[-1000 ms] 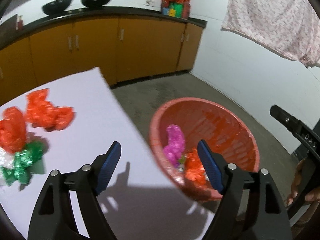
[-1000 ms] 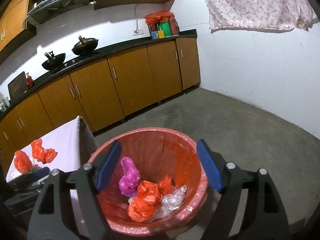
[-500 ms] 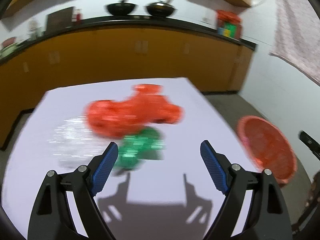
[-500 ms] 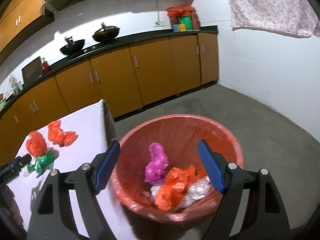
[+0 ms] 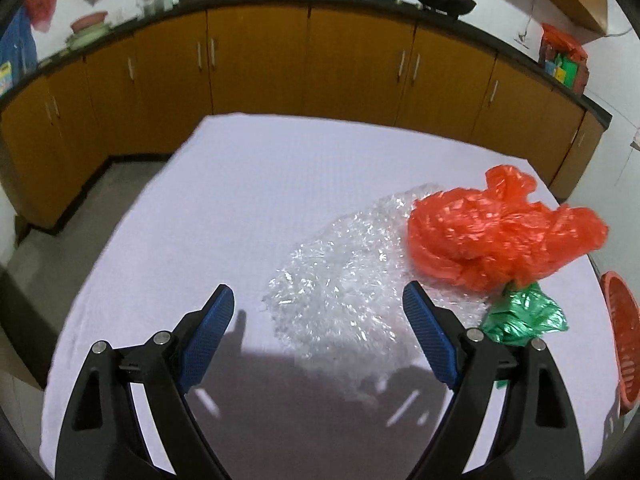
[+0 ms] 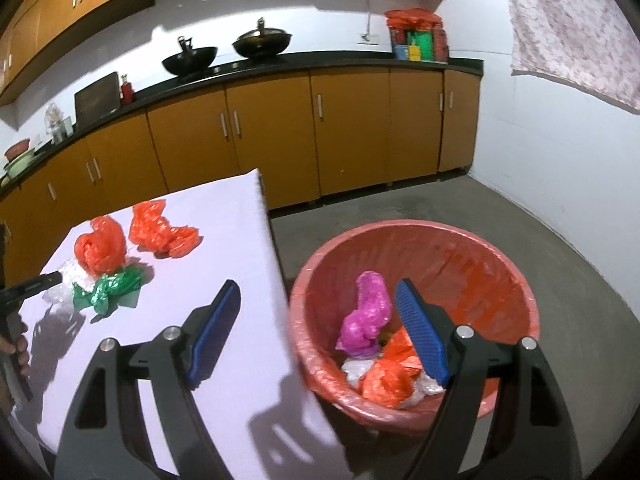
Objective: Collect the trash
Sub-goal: 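Return the left tool to the table and grasp the clear bubble wrap, then grasp the green bag with the right tool while the left tool holds the bubble wrap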
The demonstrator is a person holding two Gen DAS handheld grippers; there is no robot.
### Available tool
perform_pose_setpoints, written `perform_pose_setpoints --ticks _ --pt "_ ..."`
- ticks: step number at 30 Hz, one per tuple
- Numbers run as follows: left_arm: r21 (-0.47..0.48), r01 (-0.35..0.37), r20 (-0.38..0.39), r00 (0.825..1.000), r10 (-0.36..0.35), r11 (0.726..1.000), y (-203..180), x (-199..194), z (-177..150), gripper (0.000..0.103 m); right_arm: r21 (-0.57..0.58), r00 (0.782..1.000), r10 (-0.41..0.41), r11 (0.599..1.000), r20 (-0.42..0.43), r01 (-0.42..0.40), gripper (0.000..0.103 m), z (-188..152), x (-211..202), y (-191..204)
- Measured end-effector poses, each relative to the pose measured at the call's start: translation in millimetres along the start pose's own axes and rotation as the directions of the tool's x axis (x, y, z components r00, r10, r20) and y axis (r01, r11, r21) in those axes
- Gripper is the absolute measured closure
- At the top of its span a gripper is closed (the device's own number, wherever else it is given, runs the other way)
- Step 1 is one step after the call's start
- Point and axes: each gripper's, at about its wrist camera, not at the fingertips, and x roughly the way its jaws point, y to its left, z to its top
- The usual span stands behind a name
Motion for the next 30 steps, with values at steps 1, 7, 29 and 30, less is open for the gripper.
perform_pose_setpoints --ticks 1,7,29,30 --pt "0.002 0.011 -0.017 1.000 -0.011 1.000 2 6 0 0.017 -0.010 1.000 0.004 1.000 -0.003 -0.004 0.025 0 1 5" --pt "-0.015 0.063 -0.080 0.995 -0.064 0.998 1 25 -4 0.041 -0.057 1.000 0.024 0.998 -0.016 -0.025 0.025 1 6 30" --pt "0.001 0.026 0.187 0.982 -0.026 1.000 60 -67 -4 0.084 -0.172 0.980 0.189 0.965 -0.064 -0.197 0.025 -5 19 142" --pt "-0.008 0.017 0.195 0.981 -0.015 1.000 65 -69 -3 0.084 -0.172 0.979 0.194 0.964 -0.065 -0.203 0.025 -4 19 146"
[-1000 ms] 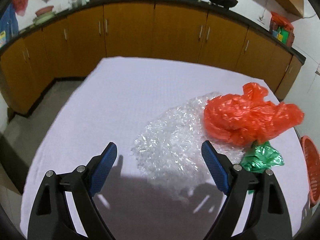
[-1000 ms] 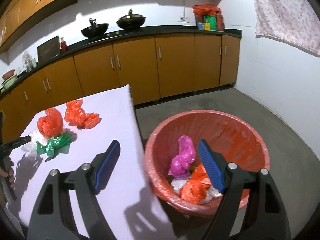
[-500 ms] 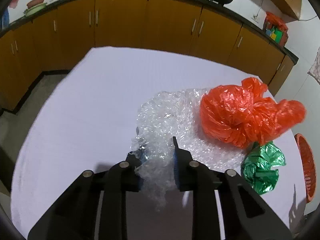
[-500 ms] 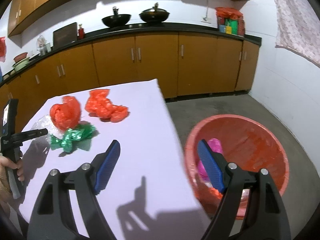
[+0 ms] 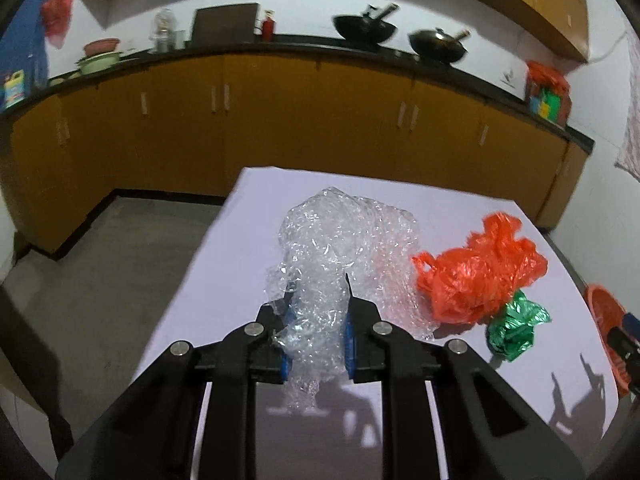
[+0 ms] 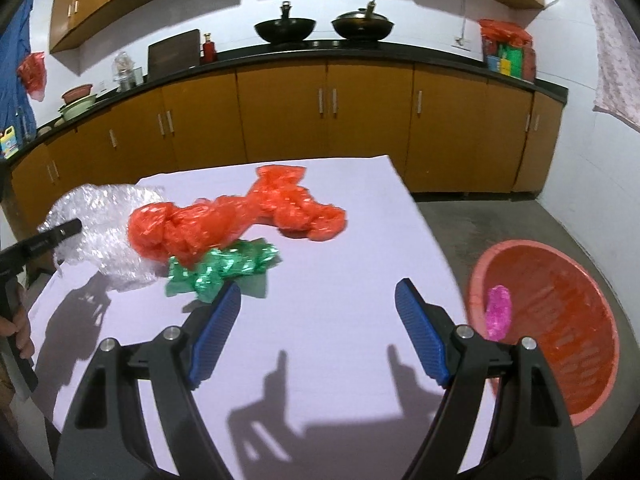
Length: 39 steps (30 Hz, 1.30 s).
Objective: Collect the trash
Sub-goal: 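Grasp the green bag with the right tool while the left tool holds the bubble wrap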
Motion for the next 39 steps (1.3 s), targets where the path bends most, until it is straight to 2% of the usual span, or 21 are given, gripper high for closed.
perform_pose_setpoints --ticks 4,12,16,19,21,23,26,33,39 --pt "-0.018 -0.049 0.032 0.998 0.050 0.999 13 -9 1 0.084 0.019 0.999 0.032 0.999 -0.008 -0.032 0.025 6 8 13" --pt "-0.051 -0.082 0.059 0.995 0.085 0.995 28 -19 3 0.084 0.089 0.993 0.089 0.993 -0.072 -0.083 0.025 12 50 55" --pt "-0.061 -0.083 0.057 0.995 0.086 0.995 30 -20 2 0.084 0.034 0.994 0.070 0.997 -0.085 -0.068 0.025 13 71 86" --pt "-0.071 -0.078 0.052 0.995 0.082 0.994 31 -19 1 0.084 -0.016 0.994 0.015 1.000 -0.113 -0.017 0.025 13 92 100" --pt "-0.072 -0.074 0.049 0.996 0.077 0.995 31 -19 -1 0.084 -0.026 0.990 -0.017 1.000 -0.137 0.014 0.031 10 104 99" --pt "-0.070 -0.070 0.048 0.996 0.074 0.995 30 -18 0 0.084 -0.003 0.984 -0.018 1.000 -0.179 0.017 0.049 9 112 94" --pt "-0.069 -0.064 0.051 0.996 0.068 0.996 31 -19 0 0.084 0.030 0.979 -0.013 0.999 -0.205 0.019 0.066 7 114 78" --pt "-0.068 -0.048 0.071 0.996 0.053 0.996 31 -29 3 0.084 0.044 0.985 0.007 0.999 -0.170 0.001 0.068 1 93 54" --pt "-0.053 -0.012 0.111 0.994 0.018 0.999 14 -47 13 0.084 0.068 0.993 0.007 0.998 -0.114 0.001 0.068 1 61 31"
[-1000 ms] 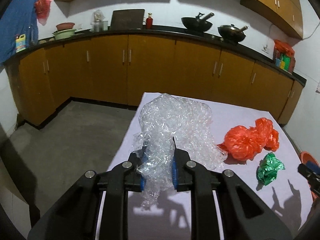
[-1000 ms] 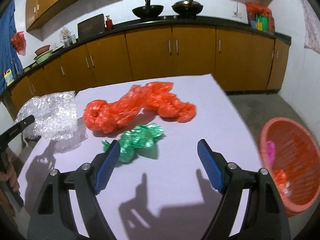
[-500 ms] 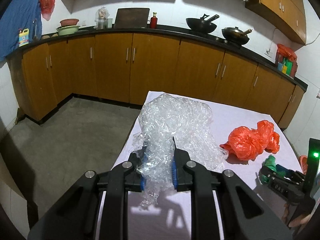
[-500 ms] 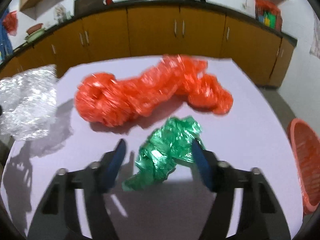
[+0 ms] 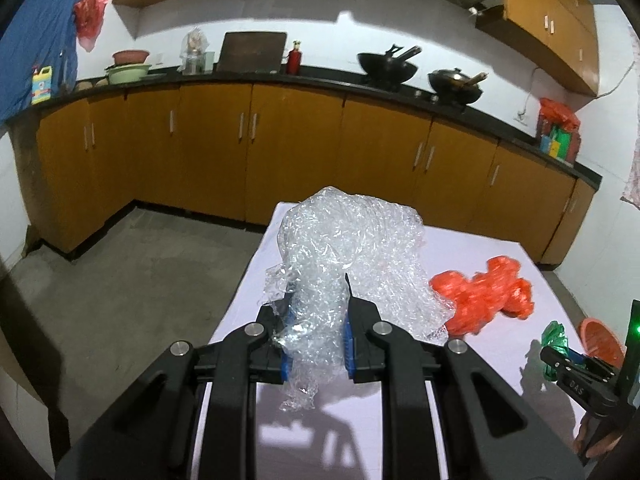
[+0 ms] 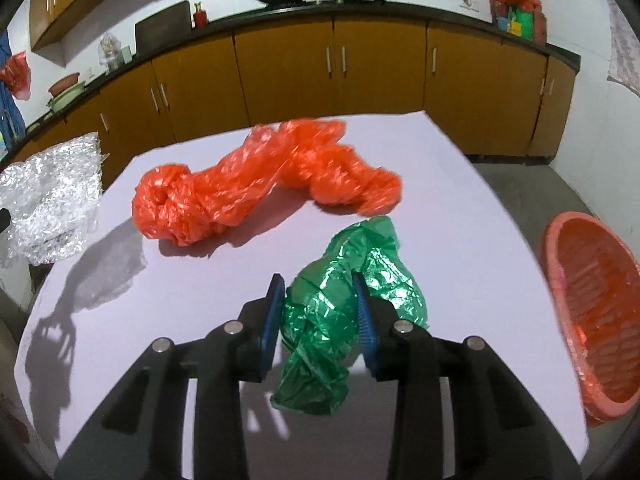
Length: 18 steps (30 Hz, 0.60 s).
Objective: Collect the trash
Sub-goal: 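Grasp the green bag with the right tool while the left tool holds the bubble wrap, then carry both bags over the wastebasket and open both tools to drop them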
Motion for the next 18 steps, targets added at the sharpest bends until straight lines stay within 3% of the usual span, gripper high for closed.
perform_pose_setpoints --ticks 10,18 --pt "0.053 0.120 0.020 0.992 -0.121 0.991 -63 -19 0 0.084 0.009 0.994 -0.025 1.000 0.102 0.024 0.069 2 -52 -38" --pt "0.102 0.206 -0.024 0.979 -0.204 0.973 -122 -13 -18 0.084 0.013 0.980 -0.116 0.993 0.163 0.116 0.069 -4 -90 -82"
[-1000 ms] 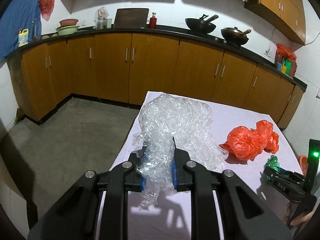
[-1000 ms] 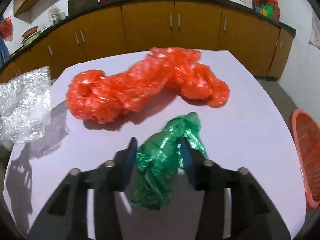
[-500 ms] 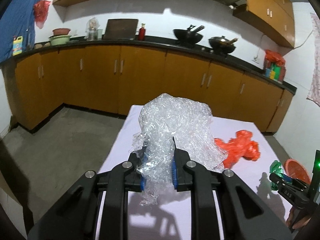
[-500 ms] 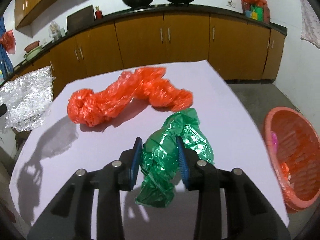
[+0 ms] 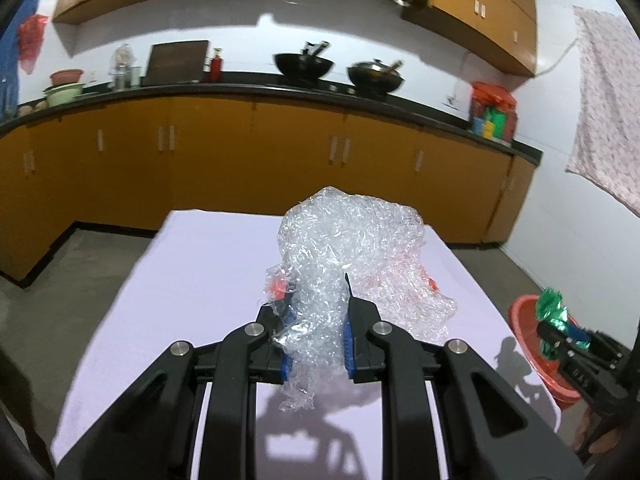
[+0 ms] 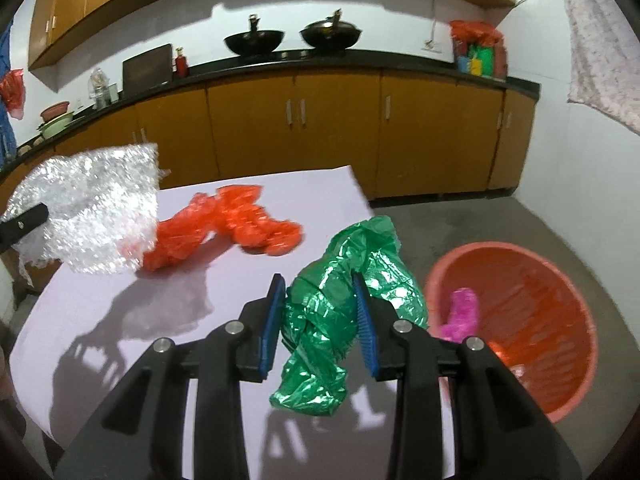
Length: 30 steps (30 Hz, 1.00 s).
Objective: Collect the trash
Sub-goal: 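Carry both bags over the wastebasket and open both tools to drop them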
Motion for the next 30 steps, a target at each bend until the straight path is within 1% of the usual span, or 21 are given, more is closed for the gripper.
perform_pose_setpoints --ticks 9,14,20,30 --pt "0.037 0.089 -0.058 0.995 -0.087 0.995 -56 20 -12 0.084 0.044 0.995 -0.092 0.995 0.039 0.090 0.069 -2 -28 -57" --pt "0.057 0.133 -0.086 0.988 -0.127 0.990 -83 28 -19 0.084 0.067 0.991 -0.124 0.990 0.045 0.121 0.069 -5 -35 -79" --pt "0.075 0.176 -0.115 0.979 -0.167 0.981 -111 38 -23 0.084 0.094 0.987 -0.156 0.984 0.040 0.152 0.069 -8 -38 -102" --pt "0.087 0.256 -0.154 0.958 -0.241 0.963 -159 48 -34 0.084 0.136 0.979 -0.203 0.971 0.033 0.197 0.069 -12 -37 -135"
